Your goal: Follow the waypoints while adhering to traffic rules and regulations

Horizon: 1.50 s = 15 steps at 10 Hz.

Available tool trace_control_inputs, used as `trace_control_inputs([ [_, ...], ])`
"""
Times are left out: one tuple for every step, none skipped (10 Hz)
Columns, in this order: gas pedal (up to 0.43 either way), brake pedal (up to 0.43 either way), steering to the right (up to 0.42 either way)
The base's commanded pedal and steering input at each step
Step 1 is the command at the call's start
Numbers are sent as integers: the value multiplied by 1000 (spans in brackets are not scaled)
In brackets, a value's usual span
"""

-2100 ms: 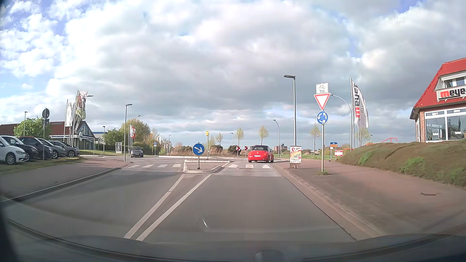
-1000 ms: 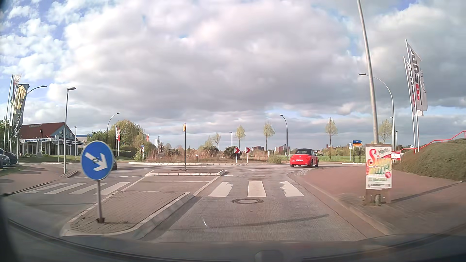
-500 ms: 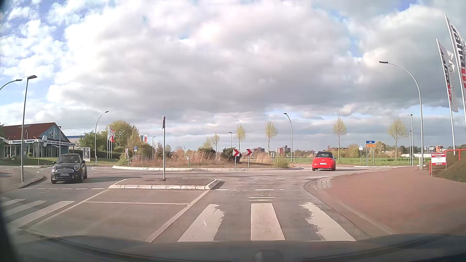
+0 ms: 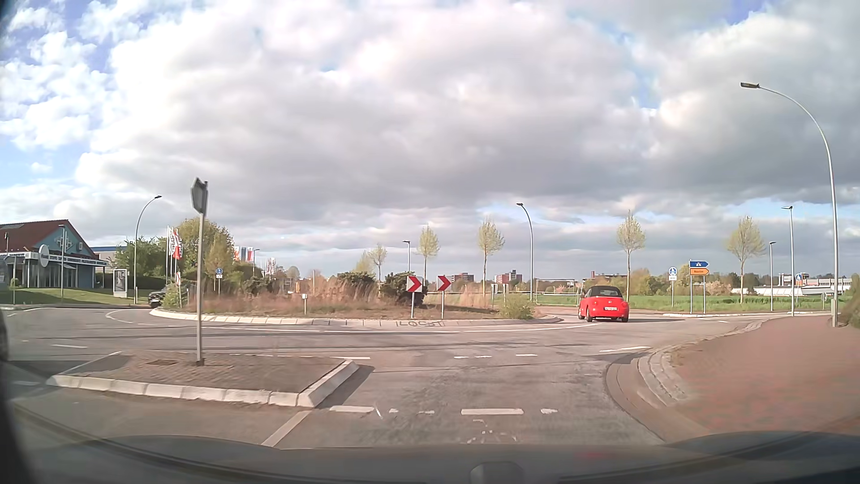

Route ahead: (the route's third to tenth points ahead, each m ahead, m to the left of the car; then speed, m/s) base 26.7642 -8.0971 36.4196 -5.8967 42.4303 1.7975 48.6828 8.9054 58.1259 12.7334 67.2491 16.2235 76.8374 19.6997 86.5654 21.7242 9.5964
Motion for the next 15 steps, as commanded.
trace_control_inputs([
  [0,232,80],
  [0,73,109],
  [0,30,134],
  [0,37,154],
  [0,159,177],
  [0,177,205],
  [0,152,220],
  [0,128,231],
  [0,146,233],
  [0,171,233],
  [0,189,231],
  [0,189,210],
  [0,183,165],
  [0,171,103],
  [0,171,60],
])
